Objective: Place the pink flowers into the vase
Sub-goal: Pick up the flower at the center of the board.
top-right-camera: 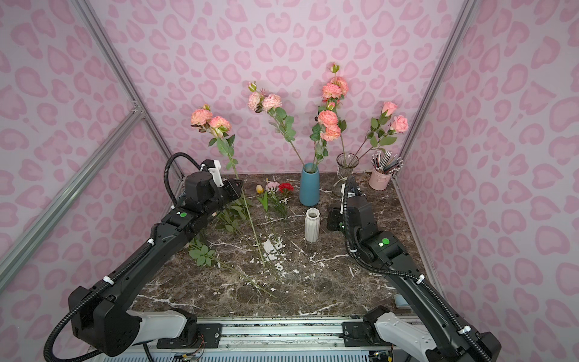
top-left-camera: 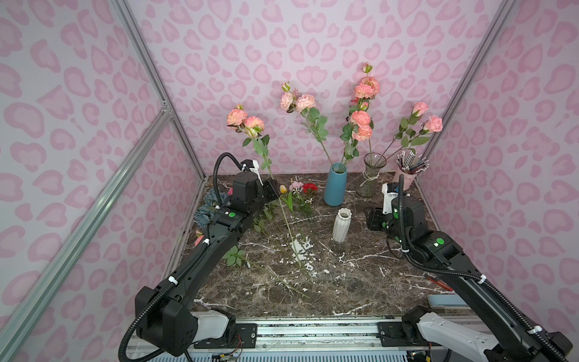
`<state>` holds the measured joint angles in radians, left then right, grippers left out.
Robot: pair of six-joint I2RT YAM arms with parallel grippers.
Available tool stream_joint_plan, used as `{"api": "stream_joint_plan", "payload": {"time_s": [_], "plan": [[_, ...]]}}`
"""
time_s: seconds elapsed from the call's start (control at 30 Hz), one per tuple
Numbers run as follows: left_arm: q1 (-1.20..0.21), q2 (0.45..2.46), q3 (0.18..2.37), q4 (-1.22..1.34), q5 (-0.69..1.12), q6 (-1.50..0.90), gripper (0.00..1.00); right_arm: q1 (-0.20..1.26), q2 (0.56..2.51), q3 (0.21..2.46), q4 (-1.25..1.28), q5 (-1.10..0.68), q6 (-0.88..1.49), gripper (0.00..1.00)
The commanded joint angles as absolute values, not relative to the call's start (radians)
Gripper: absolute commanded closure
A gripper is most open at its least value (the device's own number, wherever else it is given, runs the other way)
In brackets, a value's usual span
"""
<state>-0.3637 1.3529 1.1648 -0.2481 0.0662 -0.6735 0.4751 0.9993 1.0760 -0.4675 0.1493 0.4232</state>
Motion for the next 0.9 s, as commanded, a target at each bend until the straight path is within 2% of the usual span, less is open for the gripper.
{"api": "stream_joint_plan", "payload": {"time_s": [0.0,0.4,0.87], "plan": [[-0.362,1.345,1.192,-0.160,0.231,-0.581,0.97,0.476,0.987,1.119,-0.418,0.032,0.345,0.61],[-0.362,1.400,1.276,-0.111,0.650,-0.502,0.97,0.476,1.077,1.205,-0.172,-0.386,0.376,0.62],[-0.364,1.330,1.165,0.019,0.872,-0.529,0.97,0.477,1.250,1.252,0.166,-0.669,0.540,0.64]]}}
